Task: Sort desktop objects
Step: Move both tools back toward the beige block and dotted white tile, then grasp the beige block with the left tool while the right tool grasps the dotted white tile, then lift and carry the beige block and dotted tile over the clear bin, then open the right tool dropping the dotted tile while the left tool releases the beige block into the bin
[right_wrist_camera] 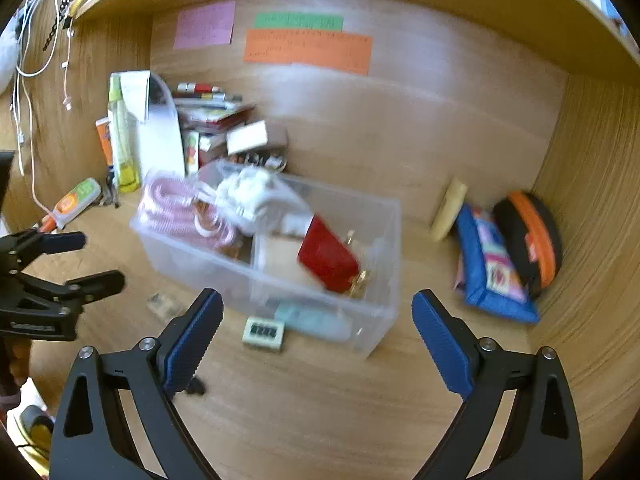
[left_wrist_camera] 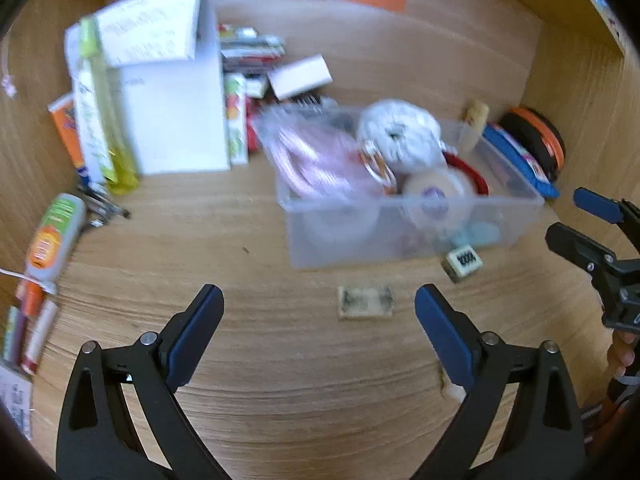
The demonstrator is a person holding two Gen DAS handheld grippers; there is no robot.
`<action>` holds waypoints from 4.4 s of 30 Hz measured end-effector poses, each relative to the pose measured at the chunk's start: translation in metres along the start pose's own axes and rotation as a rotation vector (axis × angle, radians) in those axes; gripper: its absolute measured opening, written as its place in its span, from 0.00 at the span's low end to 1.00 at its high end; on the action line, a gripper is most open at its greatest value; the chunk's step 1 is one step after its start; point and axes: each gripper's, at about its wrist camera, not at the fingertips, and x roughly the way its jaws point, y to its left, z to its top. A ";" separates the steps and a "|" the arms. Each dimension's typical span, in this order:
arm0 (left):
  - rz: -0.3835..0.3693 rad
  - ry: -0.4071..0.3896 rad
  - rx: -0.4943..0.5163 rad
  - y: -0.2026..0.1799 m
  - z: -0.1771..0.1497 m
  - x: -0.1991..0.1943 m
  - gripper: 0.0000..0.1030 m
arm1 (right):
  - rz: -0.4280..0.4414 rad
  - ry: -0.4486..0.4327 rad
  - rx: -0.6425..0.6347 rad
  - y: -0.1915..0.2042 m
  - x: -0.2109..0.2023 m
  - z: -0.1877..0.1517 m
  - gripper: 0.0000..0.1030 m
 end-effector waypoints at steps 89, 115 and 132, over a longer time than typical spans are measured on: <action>0.064 -0.228 0.010 -0.041 0.043 -0.050 0.38 | 0.188 -0.077 0.071 -0.012 -0.014 0.022 0.30; 0.010 -0.113 -0.015 -0.060 0.076 0.001 0.38 | 0.188 -0.025 0.120 -0.056 0.031 0.027 0.30; 0.013 -0.021 0.019 -0.078 0.077 0.043 0.38 | 0.184 0.060 0.129 -0.047 0.065 0.018 0.30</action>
